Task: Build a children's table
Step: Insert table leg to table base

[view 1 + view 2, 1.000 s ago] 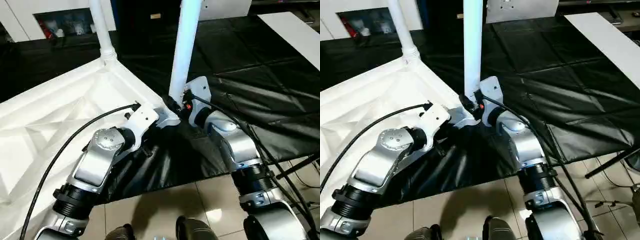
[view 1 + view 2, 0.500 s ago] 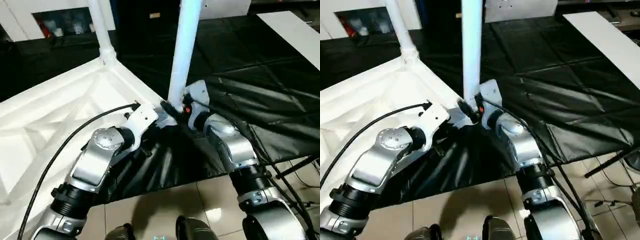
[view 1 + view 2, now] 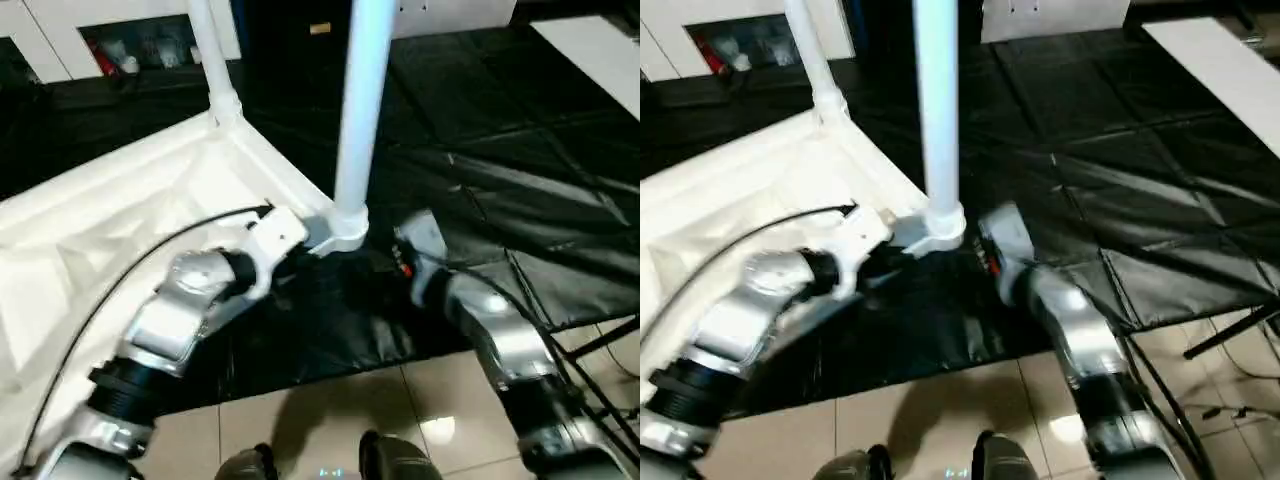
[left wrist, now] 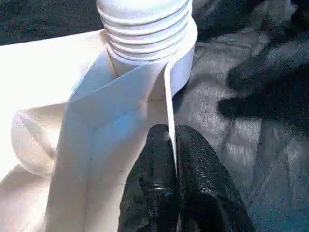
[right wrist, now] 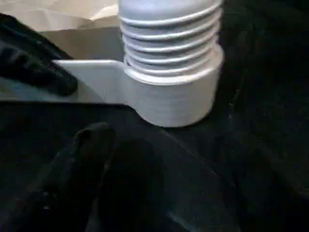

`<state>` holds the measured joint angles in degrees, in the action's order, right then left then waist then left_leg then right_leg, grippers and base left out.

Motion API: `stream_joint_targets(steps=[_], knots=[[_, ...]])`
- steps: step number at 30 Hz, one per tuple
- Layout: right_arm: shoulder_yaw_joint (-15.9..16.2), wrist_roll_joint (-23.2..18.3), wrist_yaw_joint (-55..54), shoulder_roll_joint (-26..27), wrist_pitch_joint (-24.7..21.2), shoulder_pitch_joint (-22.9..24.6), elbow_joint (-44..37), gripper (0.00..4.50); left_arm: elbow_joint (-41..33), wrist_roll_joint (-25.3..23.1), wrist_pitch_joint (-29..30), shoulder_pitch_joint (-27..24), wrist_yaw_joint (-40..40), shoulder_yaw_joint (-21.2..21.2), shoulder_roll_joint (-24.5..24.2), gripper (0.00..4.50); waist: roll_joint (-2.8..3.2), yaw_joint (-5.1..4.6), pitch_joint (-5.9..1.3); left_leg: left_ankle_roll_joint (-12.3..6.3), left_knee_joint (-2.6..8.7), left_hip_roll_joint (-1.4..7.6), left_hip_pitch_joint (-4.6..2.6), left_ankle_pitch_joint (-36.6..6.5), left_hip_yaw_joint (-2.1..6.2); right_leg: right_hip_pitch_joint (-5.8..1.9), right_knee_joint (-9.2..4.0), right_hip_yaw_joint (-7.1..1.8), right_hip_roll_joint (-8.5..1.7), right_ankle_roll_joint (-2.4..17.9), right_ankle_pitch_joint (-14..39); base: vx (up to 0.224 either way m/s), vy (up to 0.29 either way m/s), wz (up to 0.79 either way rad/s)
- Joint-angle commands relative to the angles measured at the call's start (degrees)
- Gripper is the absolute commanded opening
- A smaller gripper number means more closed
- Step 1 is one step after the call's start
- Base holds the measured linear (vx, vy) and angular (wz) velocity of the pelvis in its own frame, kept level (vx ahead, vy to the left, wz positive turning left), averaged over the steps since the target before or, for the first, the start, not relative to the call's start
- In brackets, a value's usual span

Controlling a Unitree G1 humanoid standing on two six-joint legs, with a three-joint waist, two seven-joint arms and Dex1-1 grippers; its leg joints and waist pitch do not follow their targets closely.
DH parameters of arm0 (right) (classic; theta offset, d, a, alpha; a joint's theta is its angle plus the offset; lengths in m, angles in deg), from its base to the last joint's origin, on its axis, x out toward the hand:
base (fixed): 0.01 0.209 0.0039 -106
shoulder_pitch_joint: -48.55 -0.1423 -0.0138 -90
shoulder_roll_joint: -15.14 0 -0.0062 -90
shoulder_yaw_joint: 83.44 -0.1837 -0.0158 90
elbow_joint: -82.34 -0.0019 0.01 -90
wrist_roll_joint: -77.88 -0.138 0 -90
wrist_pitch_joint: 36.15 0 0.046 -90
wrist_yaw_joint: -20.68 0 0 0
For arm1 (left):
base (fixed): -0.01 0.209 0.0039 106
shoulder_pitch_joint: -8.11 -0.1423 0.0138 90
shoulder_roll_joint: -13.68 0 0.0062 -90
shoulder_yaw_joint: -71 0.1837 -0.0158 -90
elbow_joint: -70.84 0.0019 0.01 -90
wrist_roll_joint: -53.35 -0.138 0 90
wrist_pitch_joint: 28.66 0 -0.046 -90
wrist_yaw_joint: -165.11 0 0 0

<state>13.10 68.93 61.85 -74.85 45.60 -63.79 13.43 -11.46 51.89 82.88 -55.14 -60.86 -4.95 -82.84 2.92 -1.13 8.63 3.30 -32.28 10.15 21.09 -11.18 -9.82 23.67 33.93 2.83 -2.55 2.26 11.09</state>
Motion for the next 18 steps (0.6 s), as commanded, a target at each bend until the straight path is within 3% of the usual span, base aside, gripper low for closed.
stream_joint_targets(steps=[1, 3, 4, 8, 10, 15, 17, 18], knots=[[-1.1, -1.04, 1.45, -0.46, 0.2, 0.82, -1.9, 4.48, 1.39, -0.53, -2.72, -0.47, -2.1, 0.72, -1.11, 0.0, -0.43, 0.24, -4.75, -10.92, 2.06, 2.59, 0.15, 1.41, 0.76, -4.28, -2.78, -3.1, -4.99, 16.01, -2.32, 0.0, 0.0, 0.0], [-2.21, -2.92, 3.46, -1.51, 0.36, 1.57, -3.77, 4.48, 2.52, -0.24, -5.46, -0.29, -3.84, 1.1, -1.77, 0.0, -0.31, 0.2, -4.91, -11.7, 1.81, 2.59, 0.11, 1.57, 0.69, -4.08, -2.47, -3.01, -4.87, 16.71, -3.98, 0.0, 0.0, 0.0], [-2.33, -4.78, 8.06, -4.11, 0.25, 2.01, -6.26, 4.48, 3.22, 0.36, -8.6, -0.44, -8.42, 2.72, -3.53, 0.0, -0.2, 0.3, -4.86, -11.93, 1.83, 2.55, 0.11, 0.93, 0.75, -4.17, -2.65, -3.0, -4.94, 16.58, -3.24, 0.0, 0.0, 0.0], [-1.97, -6.01, 13.0, -6.52, 0.03, 1.25, -7.08, 4.48, 4.05, 1.06, -12.7, -0.41, -13.82, 4.85, -5.41, 0.0, -0.22, 0.83, -5.01, -11.65, 1.77, 2.76, -0.15, -0.31, 0.71, -3.97, -2.54, -2.98, -4.92, 16.55, -1.09, 0.0, 0.0, 0.0], [-1.07, -6.09, 15.52, -7.51, 0.39, -0.23, -6.59, 4.48, 5.76, 0.49, -17.91, 0.12, -16.64, 6.38, -6.41, 0.0, -0.28, 1.17, -5.1, -11.24, 1.71, 2.76, -0.16, -0.51, 0.7, -3.94, -2.46, -2.95, -4.88, 16.61, -0.32, 0.0, 0.0, 0.0], [1.03, -4.68, 17.76, -7.55, 1.77, -2.57, -5.84, 4.48, 7.41, 1.05, -20.39, 1.02, -20.61, 7.42, -6.86, 0.0, -0.4, 2.07, -5.28, -9.54, 1.59, 2.99, -0.34, -1.18, 0.56, -3.76, -2.16, -3.11, -5.16, 16.98, 0.89, 0.0, 0.0, 0.0], [3.81, -4.51, 21.58, -8.08, 1.3, -3.55, -5.97, 4.48, 8.07, 1.33, -21.84, 1.75, -23.0, 8.39, -7.04, 0.0, -0.79, 2.16, -5.42, -9.18, 1.56, 2.92, -0.3, -1.66, 0.51, -3.87, -2.14, -3.14, -5.14, 16.77, 1.62, 0.0, 0.0, 0.0], [4.16, -4.36, 21.95, -8.16, 1.21, -3.67, -5.86, 4.48, 8.14, 1.42, -22.05, 1.82, -23.36, 8.49, -7.05, 0.0, -0.58, 2.4, -5.4, -9.07, 1.51, 2.87, -0.34, -1.71, 0.49, -3.76, -2.18, -3.12, -5.12, 16.62, 2.07, 0.0, 0.0, 0.0]])
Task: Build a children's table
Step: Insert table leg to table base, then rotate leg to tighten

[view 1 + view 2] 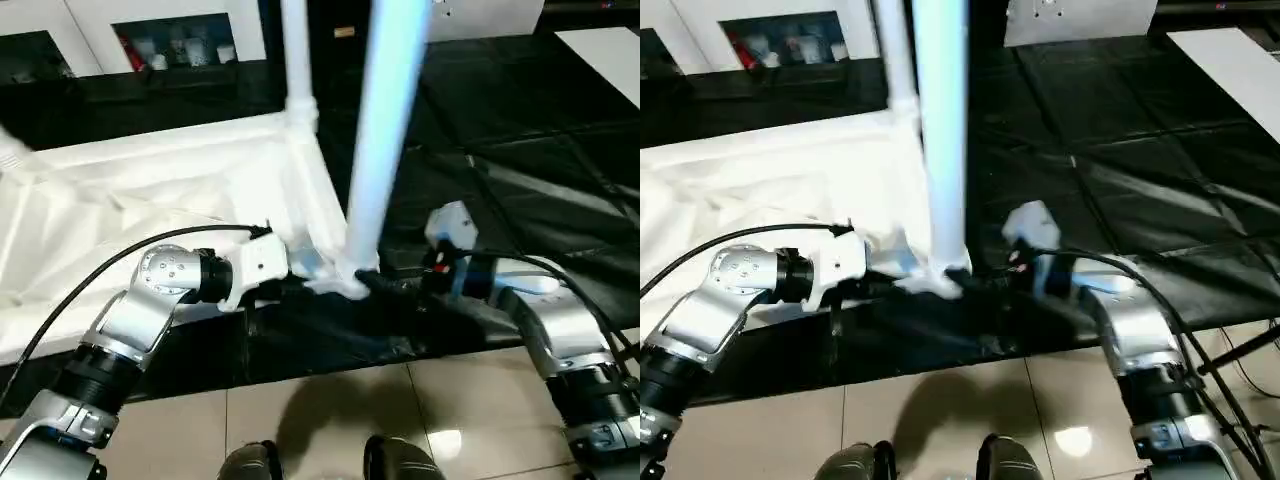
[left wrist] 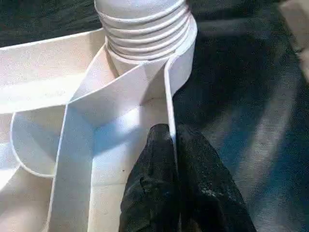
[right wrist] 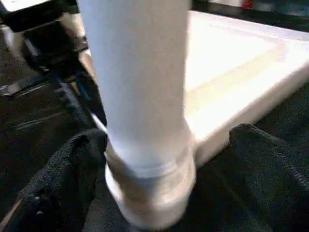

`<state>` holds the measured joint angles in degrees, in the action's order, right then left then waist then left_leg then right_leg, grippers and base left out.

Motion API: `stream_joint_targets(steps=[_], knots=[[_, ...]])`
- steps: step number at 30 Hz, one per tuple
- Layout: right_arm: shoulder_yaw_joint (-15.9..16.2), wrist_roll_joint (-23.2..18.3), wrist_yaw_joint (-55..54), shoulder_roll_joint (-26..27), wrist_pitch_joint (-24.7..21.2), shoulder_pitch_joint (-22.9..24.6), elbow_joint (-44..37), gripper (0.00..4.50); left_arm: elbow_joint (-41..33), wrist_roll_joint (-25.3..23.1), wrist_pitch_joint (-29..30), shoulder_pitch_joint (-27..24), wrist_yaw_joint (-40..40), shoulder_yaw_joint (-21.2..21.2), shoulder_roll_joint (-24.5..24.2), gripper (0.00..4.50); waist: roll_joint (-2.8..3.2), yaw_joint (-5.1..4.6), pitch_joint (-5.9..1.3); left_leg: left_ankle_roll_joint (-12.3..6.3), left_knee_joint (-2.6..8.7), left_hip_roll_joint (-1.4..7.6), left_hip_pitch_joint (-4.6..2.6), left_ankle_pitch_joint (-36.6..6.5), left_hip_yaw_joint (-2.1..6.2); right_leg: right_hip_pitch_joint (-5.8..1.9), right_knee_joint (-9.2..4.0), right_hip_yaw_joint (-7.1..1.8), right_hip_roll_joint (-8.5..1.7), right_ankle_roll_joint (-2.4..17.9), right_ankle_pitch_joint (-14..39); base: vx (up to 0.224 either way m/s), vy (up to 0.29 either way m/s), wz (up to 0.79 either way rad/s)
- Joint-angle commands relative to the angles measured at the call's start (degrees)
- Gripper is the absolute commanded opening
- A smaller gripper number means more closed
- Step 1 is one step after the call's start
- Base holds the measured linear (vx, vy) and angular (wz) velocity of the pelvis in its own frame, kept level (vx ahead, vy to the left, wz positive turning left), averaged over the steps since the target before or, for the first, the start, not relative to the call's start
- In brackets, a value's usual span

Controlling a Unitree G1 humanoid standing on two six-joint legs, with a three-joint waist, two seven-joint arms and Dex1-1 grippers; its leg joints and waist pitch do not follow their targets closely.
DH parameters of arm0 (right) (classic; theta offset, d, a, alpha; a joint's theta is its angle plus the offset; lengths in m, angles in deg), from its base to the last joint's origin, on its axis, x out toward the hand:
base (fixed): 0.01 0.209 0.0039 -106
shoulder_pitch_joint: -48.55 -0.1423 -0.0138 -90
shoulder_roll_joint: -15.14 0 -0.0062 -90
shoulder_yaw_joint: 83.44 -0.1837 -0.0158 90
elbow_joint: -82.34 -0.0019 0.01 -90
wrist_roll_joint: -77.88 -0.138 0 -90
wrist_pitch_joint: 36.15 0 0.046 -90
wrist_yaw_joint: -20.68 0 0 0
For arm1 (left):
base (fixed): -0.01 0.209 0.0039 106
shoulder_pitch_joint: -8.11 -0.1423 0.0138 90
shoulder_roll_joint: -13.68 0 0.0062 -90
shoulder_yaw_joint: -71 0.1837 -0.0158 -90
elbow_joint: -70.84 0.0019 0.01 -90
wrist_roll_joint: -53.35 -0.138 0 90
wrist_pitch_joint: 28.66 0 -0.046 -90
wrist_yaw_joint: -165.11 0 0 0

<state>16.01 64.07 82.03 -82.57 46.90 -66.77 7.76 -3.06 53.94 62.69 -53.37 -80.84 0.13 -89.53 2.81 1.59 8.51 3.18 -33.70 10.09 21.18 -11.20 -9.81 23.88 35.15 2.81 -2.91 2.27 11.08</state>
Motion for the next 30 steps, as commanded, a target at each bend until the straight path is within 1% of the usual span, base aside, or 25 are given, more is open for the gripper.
stream_joint_targets(steps=[1, 2, 4, 5, 6, 9, 10, 12, 13, 16, 18, 21, 22, 24, 27, 28, 30], knots=[[1.4, 0.57, 1.92, -0.47, -0.11, -0.75, -0.12, 4.48, -0.23, -0.6, -1.94, 0.08, -3.52, 3.45, -0.37, 0.0, -0.44, -0.25, -5.32, -8.85, 2.9, 3.0, -0.45, -1.69, 0.46, -3.93, -3.3, -3.12, -4.78, 16.63, 1.99, 0.0, 0.0, 0.0], [1.95, 1.04, 2.98, -0.44, -0.26, -1.2, 0.54, 4.48, 0.23, -0.43, -2.83, 0.39, -4.41, 3.75, -0.35, 0.0, -0.63, 0.03, -5.48, -8.82, 2.84, 3.06, -0.57, -1.33, 0.42, -3.86, -3.17, -3.19, -4.79, 16.74, 1.39, 0.0, 0.0, 0.0], [2.3, 1.31, 3.96, -0.25, -0.41, -1.79, 1.52, 4.48, 0.98, -0.48, -3.9, 0.76, -5.09, 3.9, -0.27, 0.0, -0.65, 0.25, -5.56, -8.8, 2.73, 2.89, -0.44, -0.97, 0.37, -3.91, -3.07, -3.15, -4.74, 16.79, 0.91, 0.0, 0.0, 0.0], [2.39, 1.35, 4.19, -0.22, -0.49, -1.97, 1.8, 4.48, 1.19, -0.54, -4.13, 0.89, -5.22, 3.96, -0.24, 0.0, -0.99, 0.34, -5.64, -8.78, 2.69, 2.84, -0.34, -0.74, 0.4, -4.01, -2.94, -3.17, -4.76, 16.62, 0.58, 0.0, 0.0, 0.0], [2.55, 1.41, 4.57, -0.18, -0.62, -2.3, 2.31, 4.32, 1.57, -0.67, -4.5, 1.13, -5.44, 4.05, -0.18, 0.0, -0.85, 0.36, -5.58, -8.85, 2.71, 2.88, -0.37, -0.85, 0.4, -3.88, -2.98, -3.11, -4.74, 16.53, 0.84, 0.0, 0.0, 0.0], [2.98, 0.99, 5.82, 0.0, -1.41, -3.9, 4.28, 4.21, 2.89, -1.01, -5.55, 1.88, -6.24, 4.02, -0.03, 0.0, -0.85, 0.35, -5.65, -8.78, 2.66, 2.74, -0.26, -0.89, 0.43, -3.97, -3.05, -3.03, -4.76, 16.52, 1.19, 0.0, 0.0, 0.0], [3.15, 0.64, 6.38, -0.09, -1.9, -4.21, 4.41, 4.06, 3.26, -1.05, -5.81, 2.09, -6.46, 4.02, -0.04, 0.0, -0.9, 0.35, -5.7, -8.62, 2.63, 2.77, -0.17, -1.26, 0.45, -4.08, -2.97, -3.02, -4.8, 16.43, 1.47, 0.0, 0.0, 0.0], [3.53, 0.28, 7.22, -0.37, -2.5, -4.46, 4.28, 3.87, 3.83, -1.03, -6.27, 2.39, -6.75, 4.07, -0.13, 0.0, -0.85, 0.37, -5.74, -8.79, 2.59, 2.82, -0.17, -0.85, 0.48, -4.06, -2.9, -2.99, -4.8, 16.34, 0.93, 0.0, 0.0, 0.0], [3.62, 0.23, 7.71, -0.48, -2.74, -4.48, 4.21, 3.87, 4.09, -1.03, -6.48, 2.51, -6.85, 4.07, -0.13, 0.0, -0.86, 0.38, -5.77, -8.84, 2.55, 2.78, -0.19, -0.77, 0.47, -4.03, -2.9, -3.0, -4.77, 16.34, 0.81, 0.0, 0.0, 0.0], [3.75, 0.25, 8.64, -0.64, -3.09, -4.55, 4.28, 3.52, 4.83, -1.12, -7.06, 2.83, -7.05, 4.05, -0.09, 0.0, -1.0, 0.44, -5.86, -9.18, 2.45, 2.71, 0.02, -0.12, 0.49, -4.19, -2.73, -2.96, -4.78, 16.39, -0.21, 0.0, 0.0, 0.0], [3.83, 0.29, 9.24, -0.65, -3.14, -4.61, 4.59, 3.36, 5.4, -1.16, -7.46, 3.05, -7.16, 3.99, -0.03, 0.0, -0.98, 0.45, -5.83, -9.12, 2.44, 2.72, -0.04, -0.41, 0.48, -4.1, -2.82, -2.92, -4.78, 16.31, 0.46, 0.0, 0.0, 0.0], [3.9, 0.39, 9.82, -0.6, -3.37, -4.65, 4.89, 3.07, 5.93, -1.15, -7.76, 3.21, -7.17, 3.91, 0.05, 0.0, -1.02, 0.48, -5.64, -8.09, 2.51, 2.67, -0.06, -2.14, 0.44, -4.06, -3.23, -2.94, -4.8, 15.82, 4.0, 0.0, 0.0, 0.0], [4.0, 0.46, 9.91, -0.59, -3.51, -4.59, 4.87, 2.99, 6.01, -1.13, -7.75, 3.23, -7.14, 3.88, 0.06, 0.0, -1.03, 0.5, -5.63, -7.96, 2.51, 2.65, -0.08, -2.25, 0.41, -4.03, -3.24, -2.96, -4.76, 15.68, 4.26, 0.0, 0.0, 0.0], [4.27, 0.4, 10.11, -0.42, -4.22, -4.14, 4.37, 2.86, 6.07, -0.74, -7.04, 3.05, -6.88, 3.5, 0.19, 0.0, -1.01, 0.5, -5.63, -7.64, 2.55, 2.73, -0.12, -2.33, 0.46, -3.99, -3.19, -2.97, -4.77, 15.61, 4.46, 0.0, 0.0, 0.0], [4.13, -0.23, 9.5, 0.22, -5.89, -3.46, 3.46, 2.8, 5.62, 0.04, -5.36, 2.8, -6.37, 2.84, 0.56, 0.0, -0.95, 0.49, -5.59, -7.56, 2.56, 2.75, -0.09, -2.19, 0.49, -3.93, -3.1, -2.95, -4.75, 15.78, 3.95, 0.0, 0.0, 0.0], [4.27, -0.53, 7.84, 1.08, -7.88, -2.43, 2.14, 2.78, 4.59, 0.26, -3.23, 2.55, -4.84, 2.24, 0.97, 0.0, -0.97, 0.49, -5.63, -7.56, 2.53, 2.72, -0.08, -2.11, 0.48, -3.97, -3.1, -2.96, -4.76, 15.78, 3.88, 0.0, 0.0, 0.0], [4.32, -0.57, 4.55, 2.77, -9.91, -1.04, 0.41, 2.76, 3.04, 0.79, 0.32, 2.3, -2.01, 1.04, 1.98, 0.0, -1.01, 0.44, -5.44, -7.13, 2.69, 2.81, -0.12, -2.32, 0.5, -3.94, -3.19, -3.04, -4.87, 15.64, 4.4, 0.0, 0.0, 0.0]])
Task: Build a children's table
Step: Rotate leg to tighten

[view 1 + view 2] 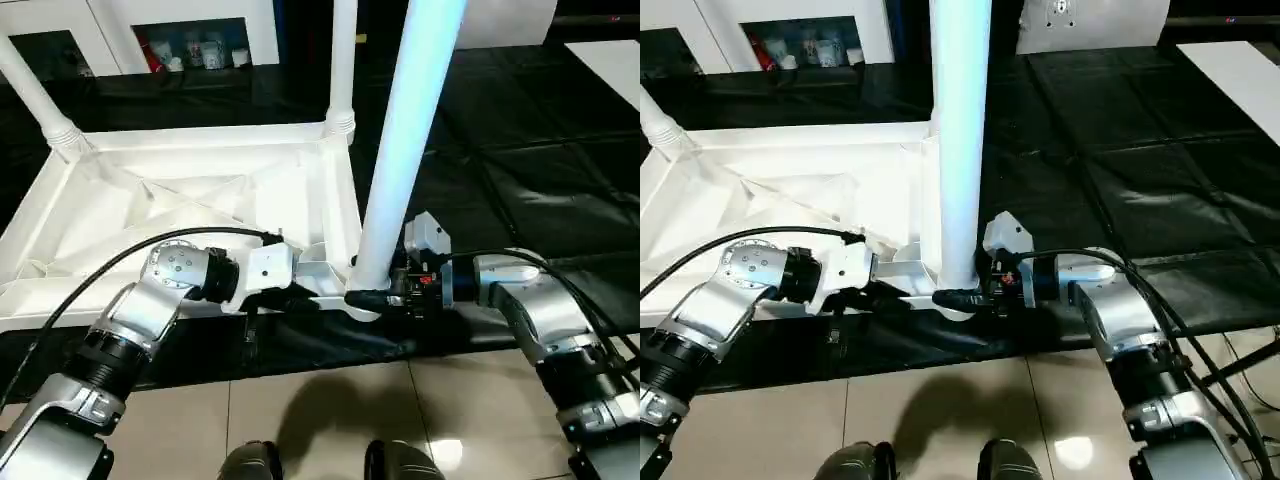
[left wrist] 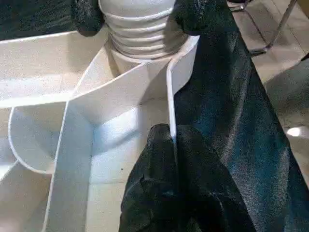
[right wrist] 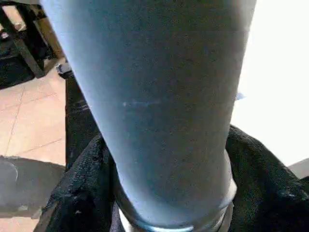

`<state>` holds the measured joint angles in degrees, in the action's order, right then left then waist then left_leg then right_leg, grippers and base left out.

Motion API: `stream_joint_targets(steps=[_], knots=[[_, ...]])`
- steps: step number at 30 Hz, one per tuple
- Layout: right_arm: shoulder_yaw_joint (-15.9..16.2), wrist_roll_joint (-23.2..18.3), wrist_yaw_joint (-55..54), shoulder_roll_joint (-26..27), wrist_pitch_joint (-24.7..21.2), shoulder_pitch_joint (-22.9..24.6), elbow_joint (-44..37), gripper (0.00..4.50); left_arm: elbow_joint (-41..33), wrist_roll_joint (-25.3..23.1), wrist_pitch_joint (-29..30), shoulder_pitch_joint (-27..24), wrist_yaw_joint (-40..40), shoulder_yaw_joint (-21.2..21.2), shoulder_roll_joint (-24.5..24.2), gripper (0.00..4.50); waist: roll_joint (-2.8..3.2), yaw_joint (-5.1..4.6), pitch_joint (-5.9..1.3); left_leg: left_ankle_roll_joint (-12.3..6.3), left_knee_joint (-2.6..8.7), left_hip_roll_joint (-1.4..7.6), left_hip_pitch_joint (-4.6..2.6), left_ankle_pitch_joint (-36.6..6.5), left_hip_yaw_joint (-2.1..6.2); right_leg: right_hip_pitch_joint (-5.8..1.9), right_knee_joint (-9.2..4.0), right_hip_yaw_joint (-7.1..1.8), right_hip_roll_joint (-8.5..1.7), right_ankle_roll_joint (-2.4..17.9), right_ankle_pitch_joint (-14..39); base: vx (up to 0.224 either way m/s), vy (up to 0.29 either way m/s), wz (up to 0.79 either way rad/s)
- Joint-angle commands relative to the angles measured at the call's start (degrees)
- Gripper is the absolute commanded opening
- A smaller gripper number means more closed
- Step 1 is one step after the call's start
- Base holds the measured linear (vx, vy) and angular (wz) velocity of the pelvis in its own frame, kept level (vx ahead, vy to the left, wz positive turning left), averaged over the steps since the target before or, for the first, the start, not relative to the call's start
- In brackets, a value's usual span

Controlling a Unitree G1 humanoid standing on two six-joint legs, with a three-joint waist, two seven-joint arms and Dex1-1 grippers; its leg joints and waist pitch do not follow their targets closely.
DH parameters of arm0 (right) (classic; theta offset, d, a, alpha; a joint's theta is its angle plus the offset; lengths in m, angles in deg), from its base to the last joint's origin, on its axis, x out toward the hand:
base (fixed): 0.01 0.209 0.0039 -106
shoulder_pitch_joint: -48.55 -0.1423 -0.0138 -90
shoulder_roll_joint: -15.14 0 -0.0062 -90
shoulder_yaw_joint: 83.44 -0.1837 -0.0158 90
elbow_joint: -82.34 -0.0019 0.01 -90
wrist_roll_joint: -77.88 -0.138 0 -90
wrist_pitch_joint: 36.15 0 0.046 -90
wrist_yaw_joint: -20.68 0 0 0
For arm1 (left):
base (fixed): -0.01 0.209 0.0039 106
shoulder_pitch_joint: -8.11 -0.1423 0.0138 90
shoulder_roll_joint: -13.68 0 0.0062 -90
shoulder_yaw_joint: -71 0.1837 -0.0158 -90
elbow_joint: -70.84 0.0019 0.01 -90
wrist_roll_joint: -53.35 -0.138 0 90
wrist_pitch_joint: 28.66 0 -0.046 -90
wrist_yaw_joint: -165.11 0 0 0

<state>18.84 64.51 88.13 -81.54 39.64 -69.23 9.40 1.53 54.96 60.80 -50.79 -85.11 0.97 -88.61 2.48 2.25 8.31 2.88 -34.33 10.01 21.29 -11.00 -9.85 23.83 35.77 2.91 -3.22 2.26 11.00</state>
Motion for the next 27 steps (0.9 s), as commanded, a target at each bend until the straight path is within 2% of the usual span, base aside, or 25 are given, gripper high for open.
stream_joint_targets(steps=[1, 4, 5, 6, 7, 8, 9, 10, 11, 13, 17, 19, 20, 22, 23, 25, 27], knots=[[1.36, -1.03, -2.85, 2.37, -3.41, 1.71, -1.63, 2.76, -1.94, 0.0, 3.31, -0.29, 3.22, -0.24, 1.49, 0.0, -0.65, -0.22, -5.14, -6.7, 3.32, 2.87, -0.2, -2.77, 0.55, -3.81, -3.96, -3.15, -4.58, 15.54, 5.25, 0.0, 0.0, 0.0], [0.6, 1.0, -12.84, 7.46, -5.79, 2.29, -1.08, 2.76, -4.82, 0.96, 9.38, -0.2, 8.71, -2.24, 4.38, 0.0, -0.61, -0.84, -4.63, -4.34, 3.65, 2.65, -0.34, -6.04, 0.63, -3.55, -4.69, -3.04, -4.56, 14.36, 12.38, 0.0, 0.0, 0.0], [-0.27, 1.91, -18.38, 10.76, -6.39, 2.12, 0.12, 2.76, -6.25, 0.74, 12.94, -0.04, 12.95, -3.32, 6.6, 0.0, -0.4, -1.12, -4.3, -3.08, 3.85, 2.55, -0.22, -7.83, 0.83, -3.57, -4.99, -2.97, -4.64, 13.18, 16.35, 0.0, 0.0, 0.0], [-0.27, 1.91, -18.38, 10.76, -6.39, 2.12, 0.12, 2.76, -6.25, 0.74, 12.94, -0.04, 12.95, -3.32, 6.6, 0.0, -0.51, -1.34, -4.28, -2.48, 3.91, 2.52, -0.26, -8.49, 0.82, -3.54, -5.15, -2.96, -4.59, 12.6, 17.85, 0.0, 0.0, 0.0], [-1.14, 2.81, -23.66, 14.01, -6.69, 1.59, 1.56, 2.76, -7.55, 0.4, 16.43, 0.25, 17.77, -4.5, 9.33, 0.0, -0.61, -1.65, -4.3, -1.89, 3.99, 2.49, -0.45, -9.3, 0.96, -3.5, -5.39, -2.96, -4.66, 11.7, 19.84, 0.0, 0.0, 0.0], [-1.76, 3.66, -27.54, 16.07, -6.5, 0.85, 3.12, 2.76, -8.33, 0.14, 18.83, 0.48, 20.98, -5.2, 11.36, 0.0, -0.61, -2.22, -4.22, -1.75, 3.98, 2.43, -0.3, -9.29, 1.0, -3.39, -5.45, -3.0, -4.58, 11.46, 20.04, 0.0, 0.0, 0.0], [-1.76, 3.66, -27.54, 16.07, -6.5, 0.85, 3.12, 2.76, -8.33, 0.14, 18.83, 0.48, 20.98, -5.2, 11.36, 0.0, -0.65, -2.65, -4.22, -1.71, 3.97, 2.34, -0.2, -9.36, 0.97, -3.35, -5.54, -2.99, -4.48, 11.34, 20.02, 0.0, 0.0, 0.0], [-3.68, 4.33, -34.65, 19.82, -6.59, -0.72, 5.99, 2.76, -9.49, -0.78, 22.19, 1.01, 26.17, -6.05, 14.92, 0.0, -0.68, -2.86, -4.26, -1.63, 3.98, 2.39, -0.25, -9.33, 1.03, -3.41, -5.44, -2.97, -4.54, 11.44, 19.78, 0.0, 0.0, 0.0], [-5.11, 4.79, -39.5, 21.99, -6.86, -1.86, 7.76, 2.75, -10.18, -1.57, 24.42, 1.48, 29.42, -6.62, 17.26, 0.0, -0.66, -3.5, -4.16, -1.71, 3.9, 2.3, -0.08, -8.96, 1.01, -3.28, -5.51, -2.99, -4.48, 11.62, 19.32, 0.0, 0.0, 0.0], [-6.7, 5.0, -44.14, 24.19, -7.06, -3.23, 9.65, 2.75, -11.12, -2.35, 26.9, 2.03, 32.94, -7.2, 19.84, 0.0, -0.71, -3.69, -4.22, -2.2, 3.88, 2.09, -0.17, -8.9, 0.97, -3.3, -5.86, -2.9, -4.45, 11.0, 20.21, 0.0, 0.0, 0.0], [-9.05, 6.29, -50.2, 27.26, -6.26, -5.56, 13.4, 2.75, -12.78, -3.8, 30.13, 2.78, 38.63, -7.93, 23.58, 0.0, -0.67, -3.62, -4.64, -4.61, 3.6, 1.96, 0.02, -5.67, 0.7, -3.5, -5.47, -3.05, -4.23, 12.6, 12.6, 0.0, 0.0, 0.0], [-9.01, 6.66, -50.18, 27.34, -5.63, -5.79, 14.01, 2.75, -13.07, -4.1, 30.28, 2.77, 38.95, -7.68, 23.74, 0.0, -0.66, -3.53, -4.76, -5.46, 3.54, 1.94, 0.12, -4.91, 0.66, -3.56, -5.25, -2.98, -4.17, 13.38, 9.94, 0.0, 0.0, 0.0], [-9.32, 6.69, -49.83, 27.56, -5.24, -5.95, 14.61, 3.31, -13.44, -4.68, 30.64, 2.65, 38.87, -7.38, 23.64, 0.0, -0.98, -3.53, -4.91, -6.08, 3.51, 1.93, 0.26, -4.13, 0.66, -3.8, -5.05, -2.97, -4.18, 13.7, 8.03, 0.0, 0.0, 0.0], [-9.78, 6.75, -49.83, 27.63, -4.79, -6.03, 15.15, 3.48, -13.84, -5.67, 30.9, 2.26, 38.07, -6.83, 22.41, 0.0, -0.78, -3.45, -5.09, -7.3, 3.38, 2.07, 0.34, -2.51, 0.68, -3.86, -4.67, -2.96, -4.28, 14.32, 4.99, 0.0, 0.0, 0.0], [-9.83, 6.71, -49.51, 27.48, -4.64, -5.98, 15.09, 3.54, -13.82, -5.84, 30.52, 1.99, 37.47, -6.69, 21.69, 0.0, -0.5, -3.47, -5.06, -8.05, 3.39, 2.15, 0.32, -1.93, 0.7, -3.77, -4.59, -2.85, -4.28, 14.74, 3.84, 0.0, 0.0, 0.0], [-9.83, 6.71, -49.51, 27.48, -4.64, -5.98, 15.09, 3.67, -13.82, -5.84, 30.52, 1.99, 37.47, -6.69, 21.69, 0.0, -0.58, -3.53, -4.95, -8.45, 3.44, 2.23, 0.3, -2.26, 0.68, -3.76, -4.65, -2.8, -4.33, 15.11, 3.74, 0.0, 0.0, 0.0], [-9.74, 7.07, -49.2, 27.18, -3.65, -6.12, 15.18, 3.89, -14.19, -5.65, 30.59, 1.41, 36.99, -6.39, 20.63, 0.0, -0.16, -3.57, -4.77, -7.93, 3.51, 2.26, 0.16, -3.99, 0.7, -3.7, -4.87, -2.74, -4.35, 15.05, 6.05, 0.0, 0.0, 0.0]])
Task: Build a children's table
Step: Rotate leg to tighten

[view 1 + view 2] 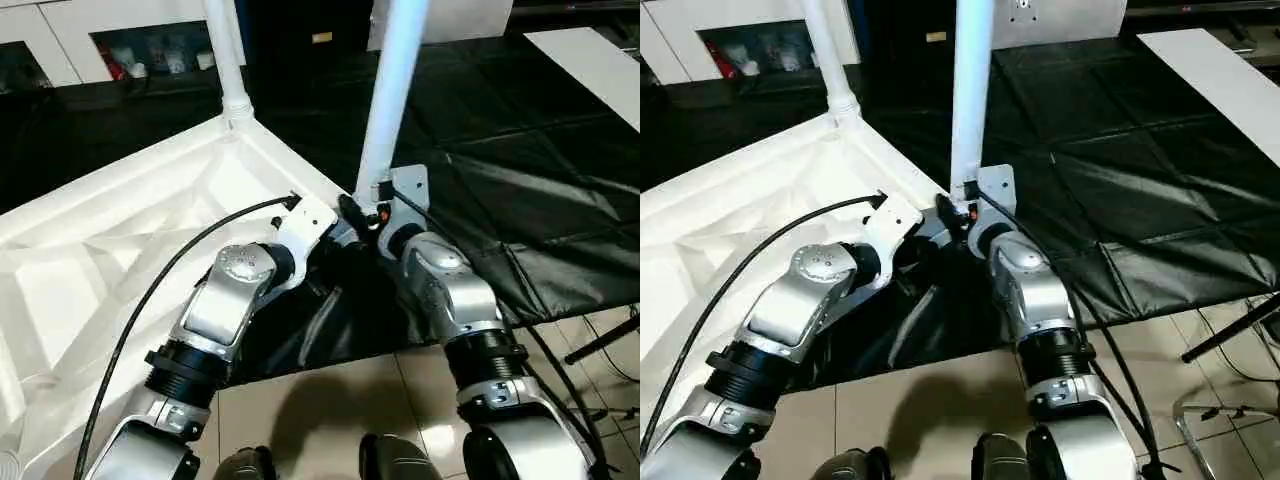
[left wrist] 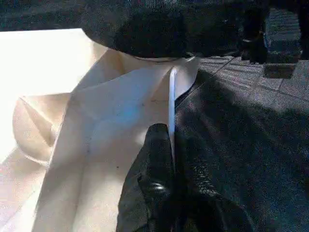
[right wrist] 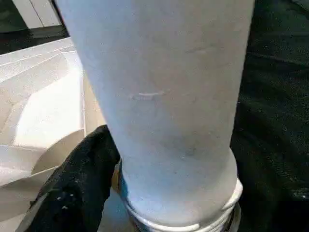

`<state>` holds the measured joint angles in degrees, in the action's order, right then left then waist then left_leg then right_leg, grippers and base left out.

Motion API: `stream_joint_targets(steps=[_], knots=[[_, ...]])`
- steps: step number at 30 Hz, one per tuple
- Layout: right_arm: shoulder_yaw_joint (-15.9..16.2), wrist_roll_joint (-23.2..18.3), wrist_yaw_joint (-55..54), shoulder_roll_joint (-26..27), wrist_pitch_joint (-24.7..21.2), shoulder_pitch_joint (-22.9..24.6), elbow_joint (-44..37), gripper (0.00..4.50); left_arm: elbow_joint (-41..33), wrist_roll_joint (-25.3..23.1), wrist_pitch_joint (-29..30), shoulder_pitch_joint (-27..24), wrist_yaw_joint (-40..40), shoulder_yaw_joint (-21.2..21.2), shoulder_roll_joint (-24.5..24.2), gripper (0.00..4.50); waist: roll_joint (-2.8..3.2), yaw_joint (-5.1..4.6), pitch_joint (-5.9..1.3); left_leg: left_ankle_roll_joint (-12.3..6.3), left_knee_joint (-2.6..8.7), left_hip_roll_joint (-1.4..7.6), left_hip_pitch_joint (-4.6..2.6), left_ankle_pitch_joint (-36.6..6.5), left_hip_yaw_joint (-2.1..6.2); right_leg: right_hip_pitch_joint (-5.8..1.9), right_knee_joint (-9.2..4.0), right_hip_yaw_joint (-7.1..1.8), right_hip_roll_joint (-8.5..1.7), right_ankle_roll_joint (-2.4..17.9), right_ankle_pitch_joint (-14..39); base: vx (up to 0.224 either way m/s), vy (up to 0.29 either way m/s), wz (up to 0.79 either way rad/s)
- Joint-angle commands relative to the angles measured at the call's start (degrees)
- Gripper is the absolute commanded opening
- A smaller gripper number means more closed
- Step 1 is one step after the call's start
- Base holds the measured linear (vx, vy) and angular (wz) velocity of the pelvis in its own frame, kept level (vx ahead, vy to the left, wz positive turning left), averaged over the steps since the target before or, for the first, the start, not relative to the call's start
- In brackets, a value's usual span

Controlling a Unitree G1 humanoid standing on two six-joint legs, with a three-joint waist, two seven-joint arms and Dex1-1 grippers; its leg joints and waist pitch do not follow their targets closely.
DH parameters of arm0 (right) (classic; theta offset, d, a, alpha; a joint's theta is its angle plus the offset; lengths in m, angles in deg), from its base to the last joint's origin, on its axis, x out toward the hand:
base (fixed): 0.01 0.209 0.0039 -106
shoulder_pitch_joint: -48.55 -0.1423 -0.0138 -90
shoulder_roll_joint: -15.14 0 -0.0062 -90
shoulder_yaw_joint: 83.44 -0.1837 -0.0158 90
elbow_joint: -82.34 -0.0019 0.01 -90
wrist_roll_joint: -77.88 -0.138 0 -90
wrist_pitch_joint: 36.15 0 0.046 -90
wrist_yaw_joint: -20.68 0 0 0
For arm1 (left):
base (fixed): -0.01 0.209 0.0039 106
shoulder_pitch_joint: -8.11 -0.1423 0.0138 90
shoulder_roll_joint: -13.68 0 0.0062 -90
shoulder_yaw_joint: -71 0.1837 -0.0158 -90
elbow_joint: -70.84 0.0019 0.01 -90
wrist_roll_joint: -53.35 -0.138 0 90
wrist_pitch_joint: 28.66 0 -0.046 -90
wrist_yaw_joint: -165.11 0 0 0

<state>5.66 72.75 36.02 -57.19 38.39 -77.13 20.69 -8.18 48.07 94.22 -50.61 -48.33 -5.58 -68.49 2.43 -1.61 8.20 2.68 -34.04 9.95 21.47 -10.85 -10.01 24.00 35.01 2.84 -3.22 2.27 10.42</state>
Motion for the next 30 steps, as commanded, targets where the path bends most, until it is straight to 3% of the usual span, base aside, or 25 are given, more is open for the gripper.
stream_joint_targets(steps=[1, 4, 5, 7, 10, 11, 14, 15, 21, 23, 30], knots=[[3.56, -0.97, 3.52, 2.26, -1.42, 1.94, 3.34, 3.94, -4.16, 1.44, -3.28, 0.89, -0.29, 0.17, -0.3, 0.0, -0.26, 0.19, -4.6, -7.52, 3.27, 2.32, 0.01, -4.72, 0.85, -3.87, -4.24, -2.67, -4.36, 14.91, 7.34, 0.0, 0.0, 0.0], [4.21, -0.99, 6.29, 0.32, -1.19, 3.18, 1.07, 4.2, -2.7, 1.28, -5.41, 0.82, -2.29, 0.53, -2.22, 0.0, -0.24, 0.14, -4.55, -6.62, 3.4, 2.35, -0.05, -5.98, 0.91, -3.92, -4.33, -2.73, -4.33, 14.34, 8.88, 0.0, 0.0, 0.0], [4.7, -1.0, 8.17, -0.87, -1.1, 4.22, -0.56, 4.35, -1.87, 1.31, -6.3, 0.81, -3.28, 0.43, -3.0, 0.0, -0.76, 0.04, -4.55, -6.66, 3.37, 2.34, -0.01, -5.74, 0.78, -3.91, -4.39, -2.8, -4.26, 14.24, 8.31, 0.0, 0.0, 0.0], [5.14, -1.34, 10.67, -2.7, -1.11, 5.83, -3.17, 4.43, -0.62, 1.34, -8.12, 0.76, -5.17, 0.62, -4.37, 0.0, -0.41, 0.31, -4.63, -6.9, 3.36, 2.45, 0.03, -4.73, 0.87, -3.97, -4.15, -2.85, -4.43, 14.47, 7.14, 0.0, 0.0, 0.0], [5.68, -2.01, 14.35, -5.58, -1.12, 8.02, -6.78, 4.48, 0.88, 1.63, -10.52, 0.8, -7.85, 0.86, -6.16, 0.0, -0.48, 0.63, -4.57, -7.41, 3.42, 2.39, -0.09, -4.77, 0.86, -3.98, -4.3, -2.83, -4.31, 13.82, 7.13, 0.0, 0.0, 0.0], [6.17, -2.76, 18.8, -8.98, -0.61, 10.17, -10.31, 4.48, 2.36, 2.0, -13.14, 0.74, -10.39, 1.08, -7.93, 0.0, -0.63, 0.71, -4.56, -7.42, 3.43, 2.29, -0.01, -4.68, 0.91, -4.15, -4.36, -2.8, -4.24, 13.57, 7.27, 0.0, 0.0, 0.0], [5.9, -3.87, 25.73, -14.27, 0.44, 12.23, -13.75, 4.48, 3.94, 3.31, -16.51, 0.42, -15.65, 2.04, -10.67, 0.0, -0.24, 0.68, -4.42, -7.57, 3.47, 2.45, -0.04, -5.63, 0.92, -3.97, -4.37, -2.83, -4.34, 13.46, 8.17, 0.0, 0.0, 0.0], [5.86, -4.1, 27.37, -15.48, 0.91, 12.55, -14.29, 4.48, 4.13, 3.67, -17.18, 0.33, -16.97, 2.23, -11.16, 0.0, -0.44, 0.67, -4.53, -7.5, 3.38, 2.4, -0.1, -5.92, 0.85, -4.0, -4.47, -2.83, -4.32, 13.58, 8.4, 0.0, 0.0, 0.0], [5.25, -5.43, 34.42, -21.39, 2.71, 12.95, -15.41, 4.48, 6.43, 5.17, -23.93, 0.15, -25.58, 3.78, -13.96, 0.0, -0.33, 1.03, -4.44, -7.83, 3.44, 2.54, -0.24, -5.96, 0.85, -3.83, -4.51, -2.88, -4.36, 13.94, 8.82, 0.0, 0.0, 0.0], [6.26, -6.19, 39.2, -24.56, 3.23, 12.9, -16.09, 4.48, 7.32, 5.76, -26.23, 0.18, -30.89, 5.31, -15.79, 0.0, 0.19, 1.54, -4.39, -7.83, 3.47, 2.7, -0.44, -5.9, 0.85, -3.75, -4.39, -2.9, -4.42, 14.39, 8.26, 0.0, 0.0, 0.0], [8.92, -6.34, 47.68, -28.18, 5.09, 11.2, -14.89, 4.48, 7.49, 7.64, -30.51, 0.4, -41.13, 7.9, -18.56, 0.0, -0.23, 2.41, -4.5, -8.09, 3.56, 3.02, -0.42, -5.36, 0.76, -3.75, -4.0, -2.85, -4.6, 15.68, 6.14, 0.0, 0.0, 0.0]])
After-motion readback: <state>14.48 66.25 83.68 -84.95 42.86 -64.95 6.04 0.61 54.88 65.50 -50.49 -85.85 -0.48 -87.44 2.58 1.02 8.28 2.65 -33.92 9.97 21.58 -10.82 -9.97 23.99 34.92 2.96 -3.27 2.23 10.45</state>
